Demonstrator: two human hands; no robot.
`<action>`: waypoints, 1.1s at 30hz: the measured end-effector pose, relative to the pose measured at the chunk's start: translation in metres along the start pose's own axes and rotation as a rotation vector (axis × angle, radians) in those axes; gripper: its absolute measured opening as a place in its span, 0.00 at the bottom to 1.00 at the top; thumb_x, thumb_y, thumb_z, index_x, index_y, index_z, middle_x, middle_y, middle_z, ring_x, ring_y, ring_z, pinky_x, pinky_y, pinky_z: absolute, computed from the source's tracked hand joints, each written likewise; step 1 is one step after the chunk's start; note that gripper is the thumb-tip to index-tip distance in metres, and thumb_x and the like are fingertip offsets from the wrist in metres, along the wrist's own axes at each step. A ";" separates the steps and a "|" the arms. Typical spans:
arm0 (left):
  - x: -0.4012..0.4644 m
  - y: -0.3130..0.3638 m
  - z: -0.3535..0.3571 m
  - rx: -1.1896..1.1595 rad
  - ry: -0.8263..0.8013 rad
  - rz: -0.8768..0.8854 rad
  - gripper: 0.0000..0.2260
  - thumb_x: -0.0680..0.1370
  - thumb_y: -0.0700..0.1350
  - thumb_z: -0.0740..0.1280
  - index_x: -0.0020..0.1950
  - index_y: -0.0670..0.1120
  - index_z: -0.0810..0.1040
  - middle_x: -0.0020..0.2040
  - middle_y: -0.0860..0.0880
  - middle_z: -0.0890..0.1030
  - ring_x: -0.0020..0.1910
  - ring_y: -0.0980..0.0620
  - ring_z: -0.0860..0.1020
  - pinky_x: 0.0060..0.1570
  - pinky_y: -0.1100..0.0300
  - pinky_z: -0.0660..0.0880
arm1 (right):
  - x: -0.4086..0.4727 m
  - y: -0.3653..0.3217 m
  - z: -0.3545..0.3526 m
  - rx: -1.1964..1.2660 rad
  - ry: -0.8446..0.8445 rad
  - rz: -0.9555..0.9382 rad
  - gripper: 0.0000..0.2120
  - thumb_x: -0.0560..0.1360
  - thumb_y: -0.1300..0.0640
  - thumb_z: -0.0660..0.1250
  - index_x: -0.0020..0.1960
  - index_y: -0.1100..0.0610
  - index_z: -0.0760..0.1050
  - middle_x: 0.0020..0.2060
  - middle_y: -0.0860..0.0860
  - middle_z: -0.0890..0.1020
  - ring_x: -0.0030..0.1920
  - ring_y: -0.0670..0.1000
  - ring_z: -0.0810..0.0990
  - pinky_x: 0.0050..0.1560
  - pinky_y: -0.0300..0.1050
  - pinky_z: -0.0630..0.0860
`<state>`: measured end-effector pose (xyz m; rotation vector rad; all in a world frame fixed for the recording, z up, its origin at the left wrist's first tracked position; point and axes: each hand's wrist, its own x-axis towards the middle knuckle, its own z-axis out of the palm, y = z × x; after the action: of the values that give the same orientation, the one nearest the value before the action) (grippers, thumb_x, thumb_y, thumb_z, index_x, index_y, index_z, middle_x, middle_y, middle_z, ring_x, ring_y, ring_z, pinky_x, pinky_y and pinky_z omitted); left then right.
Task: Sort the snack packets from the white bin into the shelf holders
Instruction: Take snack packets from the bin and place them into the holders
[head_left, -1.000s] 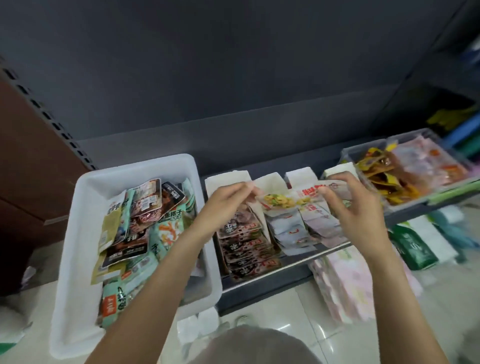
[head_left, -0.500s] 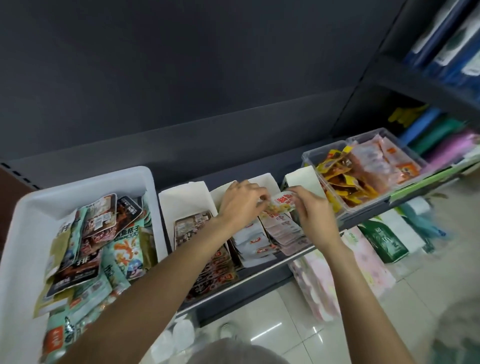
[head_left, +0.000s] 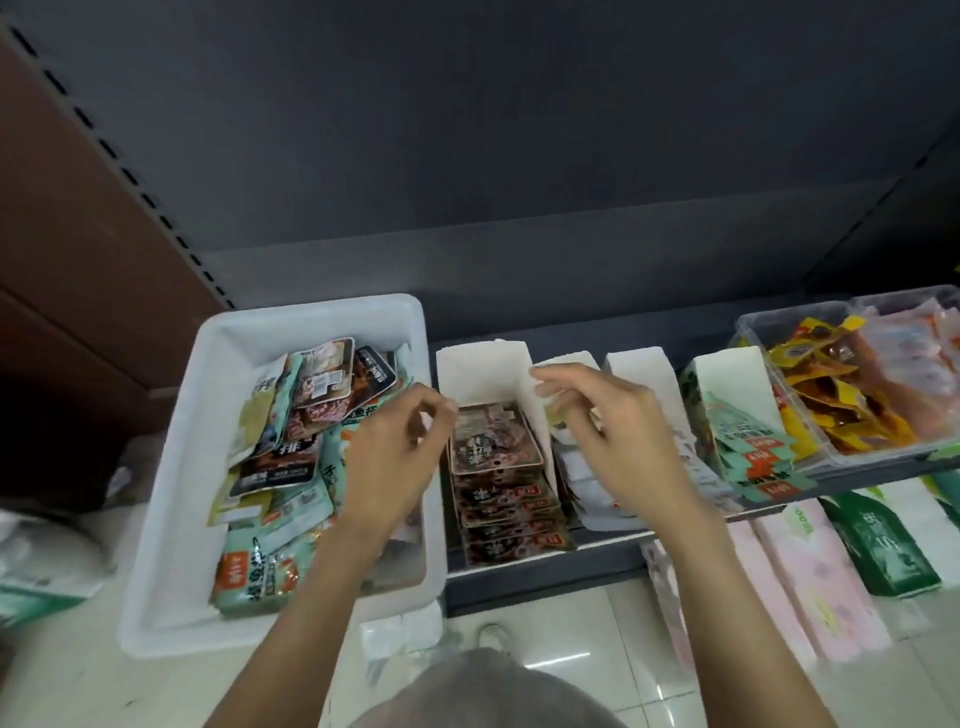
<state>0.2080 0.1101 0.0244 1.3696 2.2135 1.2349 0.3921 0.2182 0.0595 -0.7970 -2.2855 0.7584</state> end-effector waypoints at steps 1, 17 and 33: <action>-0.005 -0.013 -0.014 0.085 0.073 0.006 0.05 0.78 0.48 0.65 0.43 0.50 0.77 0.36 0.55 0.79 0.34 0.58 0.76 0.33 0.65 0.71 | 0.008 -0.012 0.017 0.024 -0.046 -0.029 0.16 0.75 0.66 0.61 0.59 0.53 0.77 0.47 0.44 0.83 0.44 0.42 0.81 0.47 0.39 0.78; -0.053 -0.152 -0.091 0.407 -0.099 -0.423 0.18 0.75 0.46 0.68 0.65 0.48 0.73 0.62 0.47 0.77 0.59 0.45 0.75 0.57 0.50 0.73 | 0.055 -0.068 0.246 -0.503 -0.638 -0.420 0.14 0.76 0.58 0.68 0.61 0.55 0.76 0.57 0.54 0.80 0.58 0.52 0.78 0.59 0.47 0.74; -0.039 -0.092 -0.103 -0.818 -0.080 -0.851 0.25 0.77 0.64 0.54 0.55 0.46 0.78 0.50 0.46 0.84 0.47 0.48 0.83 0.44 0.57 0.77 | 0.004 -0.077 0.129 0.210 -0.046 -0.139 0.11 0.78 0.53 0.62 0.51 0.58 0.80 0.50 0.48 0.83 0.50 0.41 0.82 0.49 0.38 0.79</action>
<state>0.1112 0.0057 0.0079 0.1250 1.5868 1.4014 0.2748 0.1294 0.0274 -0.5238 -2.2288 0.9410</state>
